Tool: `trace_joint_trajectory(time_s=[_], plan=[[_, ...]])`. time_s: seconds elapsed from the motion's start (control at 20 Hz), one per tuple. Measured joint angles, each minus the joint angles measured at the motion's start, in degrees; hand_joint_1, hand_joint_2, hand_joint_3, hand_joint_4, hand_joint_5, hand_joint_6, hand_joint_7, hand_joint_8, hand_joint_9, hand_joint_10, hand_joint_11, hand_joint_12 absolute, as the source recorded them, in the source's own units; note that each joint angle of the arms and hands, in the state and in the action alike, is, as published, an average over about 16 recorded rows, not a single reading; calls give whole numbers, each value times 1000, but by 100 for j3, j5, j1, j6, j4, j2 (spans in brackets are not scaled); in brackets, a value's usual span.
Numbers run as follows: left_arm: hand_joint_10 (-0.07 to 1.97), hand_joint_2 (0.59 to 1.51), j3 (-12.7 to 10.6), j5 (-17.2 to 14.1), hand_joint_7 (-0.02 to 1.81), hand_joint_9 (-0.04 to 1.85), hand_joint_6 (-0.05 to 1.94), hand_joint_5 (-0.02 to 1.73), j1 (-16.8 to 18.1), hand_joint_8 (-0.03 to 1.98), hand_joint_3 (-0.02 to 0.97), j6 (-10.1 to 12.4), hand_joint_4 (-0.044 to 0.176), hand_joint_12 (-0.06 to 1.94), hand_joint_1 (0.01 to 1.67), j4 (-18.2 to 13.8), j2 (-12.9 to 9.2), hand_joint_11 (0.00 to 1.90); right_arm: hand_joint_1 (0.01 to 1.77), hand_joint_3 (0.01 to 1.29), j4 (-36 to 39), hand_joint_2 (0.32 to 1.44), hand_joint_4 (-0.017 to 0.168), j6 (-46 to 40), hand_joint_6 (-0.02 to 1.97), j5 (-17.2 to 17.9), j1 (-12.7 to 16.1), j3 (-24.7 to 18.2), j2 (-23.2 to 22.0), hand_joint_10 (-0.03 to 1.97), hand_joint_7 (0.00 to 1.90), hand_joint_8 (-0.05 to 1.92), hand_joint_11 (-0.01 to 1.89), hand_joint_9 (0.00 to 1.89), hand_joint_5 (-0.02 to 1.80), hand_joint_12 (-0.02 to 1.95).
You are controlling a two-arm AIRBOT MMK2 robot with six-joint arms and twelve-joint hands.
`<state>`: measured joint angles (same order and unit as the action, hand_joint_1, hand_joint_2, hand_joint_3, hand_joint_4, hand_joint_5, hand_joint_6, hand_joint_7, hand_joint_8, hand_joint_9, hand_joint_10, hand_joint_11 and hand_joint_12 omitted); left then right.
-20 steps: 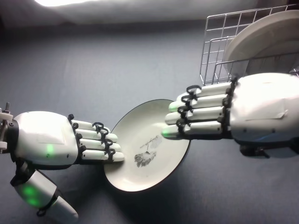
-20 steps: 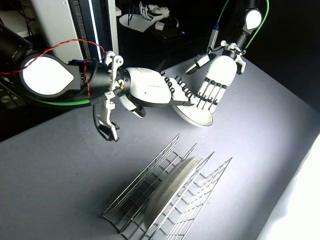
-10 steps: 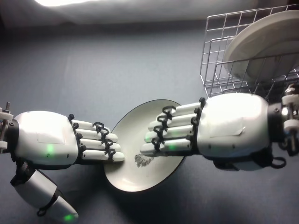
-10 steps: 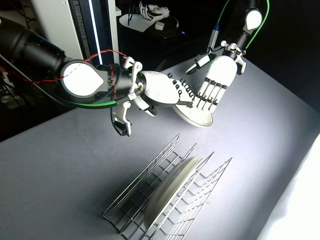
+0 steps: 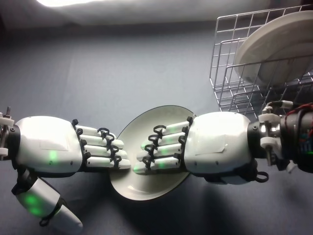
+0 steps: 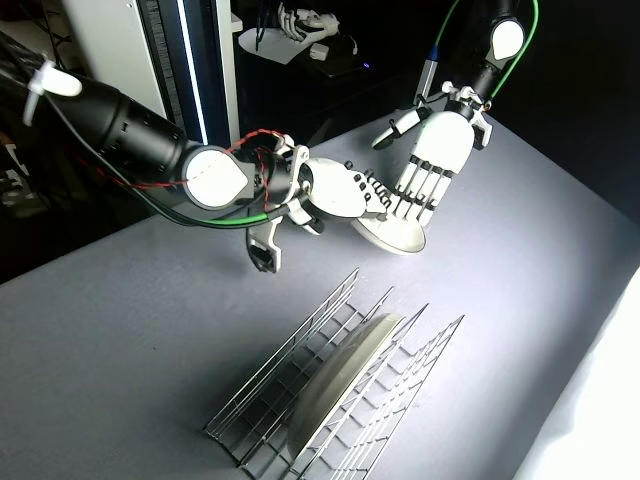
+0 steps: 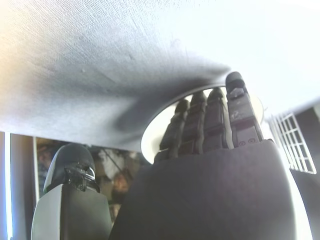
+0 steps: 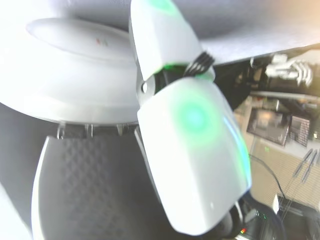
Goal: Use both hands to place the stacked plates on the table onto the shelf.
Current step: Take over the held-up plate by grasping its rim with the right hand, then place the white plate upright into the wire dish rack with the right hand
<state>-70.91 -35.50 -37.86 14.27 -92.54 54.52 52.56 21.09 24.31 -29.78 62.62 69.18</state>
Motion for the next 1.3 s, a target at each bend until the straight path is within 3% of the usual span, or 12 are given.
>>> trace_joint_trajectory(time_s=[0.35,0.65,1.05,1.3], plan=[[-50,1058,-26,-8,-11,-28,-41,-12,1,-17,10,11,-12,23,14,-1,1,27,1472,14,-3,1099,-4,25,33,81,2,312,309,9,56,24,-3,71,56,679],[-51,1059,-44,-5,-11,-28,-41,-13,3,-18,10,20,-12,23,14,-2,11,27,1424,14,-36,1094,-4,43,83,156,28,410,439,106,280,36,95,268,274,1022],[-53,1058,-22,0,-8,-23,-35,-13,165,-18,10,21,-9,17,15,-117,9,23,1337,14,-81,1049,3,101,486,262,62,432,533,613,639,288,444,584,600,1329],[-55,1055,41,-78,1,-11,-17,-8,491,-16,10,20,-6,14,15,-252,-149,18,1293,13,-85,1018,6,133,774,339,108,415,515,955,764,505,671,709,707,1436]])
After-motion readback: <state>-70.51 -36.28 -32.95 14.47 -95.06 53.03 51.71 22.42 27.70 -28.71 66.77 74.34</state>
